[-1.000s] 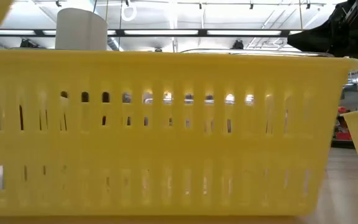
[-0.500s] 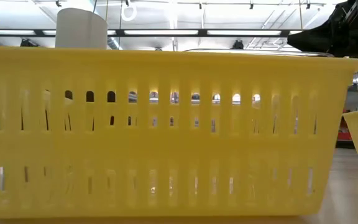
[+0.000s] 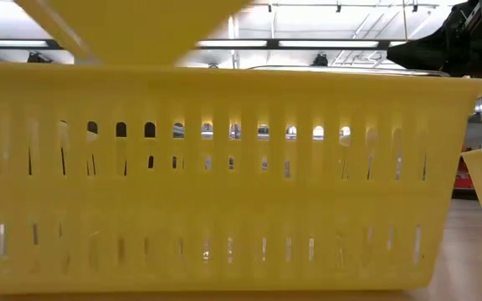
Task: Stack baskets by color
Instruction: Stack the left yellow bin on top of the middle yellow bin, then stack the bottom transparent bin on top of the top left transparent bin
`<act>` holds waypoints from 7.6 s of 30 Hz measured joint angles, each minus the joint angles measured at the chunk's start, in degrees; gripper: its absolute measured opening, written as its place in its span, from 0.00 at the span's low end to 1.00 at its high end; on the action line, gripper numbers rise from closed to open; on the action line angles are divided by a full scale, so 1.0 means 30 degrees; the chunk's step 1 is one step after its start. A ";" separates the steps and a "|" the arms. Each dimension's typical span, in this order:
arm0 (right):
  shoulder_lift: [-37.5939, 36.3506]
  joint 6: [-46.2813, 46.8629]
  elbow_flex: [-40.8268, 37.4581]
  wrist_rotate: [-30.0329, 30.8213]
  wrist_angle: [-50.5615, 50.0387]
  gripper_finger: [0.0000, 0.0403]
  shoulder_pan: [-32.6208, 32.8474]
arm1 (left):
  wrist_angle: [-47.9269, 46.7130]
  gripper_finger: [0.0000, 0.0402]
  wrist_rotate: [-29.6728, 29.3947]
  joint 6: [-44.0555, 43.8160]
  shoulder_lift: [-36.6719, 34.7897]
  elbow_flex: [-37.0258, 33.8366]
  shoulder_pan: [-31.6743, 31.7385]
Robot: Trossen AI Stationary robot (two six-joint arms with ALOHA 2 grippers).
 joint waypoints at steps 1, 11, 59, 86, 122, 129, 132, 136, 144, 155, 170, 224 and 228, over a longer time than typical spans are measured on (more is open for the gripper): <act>-0.0007 0.0006 0.0000 0.0000 -0.0007 0.07 -0.0007 | -0.0073 0.01 -0.0002 -0.0170 0.0144 -0.0007 0.0130; 0.0000 0.0006 0.0000 0.0000 -0.0001 0.07 0.0000 | -0.0253 0.01 0.1189 -0.1824 0.1292 -0.0007 0.1042; 0.0000 0.0006 0.0000 0.0000 0.0000 0.07 -0.0007 | -0.6769 0.43 0.2473 0.3810 0.0551 -0.0015 0.1213; 0.0000 0.2817 0.0005 -0.0529 0.0433 0.07 0.0000 | -0.4194 0.30 -0.1619 1.0530 0.0413 -0.0029 0.3674; 0.0000 0.2002 0.0000 -0.4313 -0.2284 0.07 0.0000 | 0.3538 0.66 0.1186 0.8032 0.1036 -0.0029 0.5920; 0.0137 0.2002 0.0006 -0.4200 -0.2331 0.07 0.0000 | 0.3421 0.61 0.1505 0.7428 0.1503 -0.0034 0.6085; 0.0169 0.1979 0.0000 -0.4157 -0.2288 0.07 0.0000 | 0.3527 0.58 0.1494 0.7462 0.1903 -0.0029 0.6189; 0.0280 0.1926 0.0004 -0.4146 -0.2302 0.07 0.0000 | 0.3755 0.57 0.1464 0.7535 0.2315 -0.0029 0.6285; 0.0379 0.1922 0.0000 -0.4153 -0.2346 0.07 0.0000 | 0.2171 0.51 0.2354 0.6702 0.2489 -0.0029 0.6760; 0.0379 0.1878 0.0002 -0.4014 -0.2404 0.07 0.0000 | 0.2287 0.44 0.2550 0.7037 0.2489 -0.0036 0.6784; 0.0379 0.1915 0.0001 -0.4021 -0.2397 0.07 0.0000 | 0.0582 0.32 0.3169 0.6398 0.2489 -0.0036 0.6787; 0.0379 0.1864 0.0000 -0.3876 -0.2280 0.07 -0.0007 | -0.7299 0.02 -0.0060 0.8052 0.2059 0.6856 0.4694; 0.0379 0.1864 0.0002 -0.3876 -0.2280 0.07 -0.0002 | -0.8102 0.02 -0.0275 0.8434 0.2059 0.7618 0.4557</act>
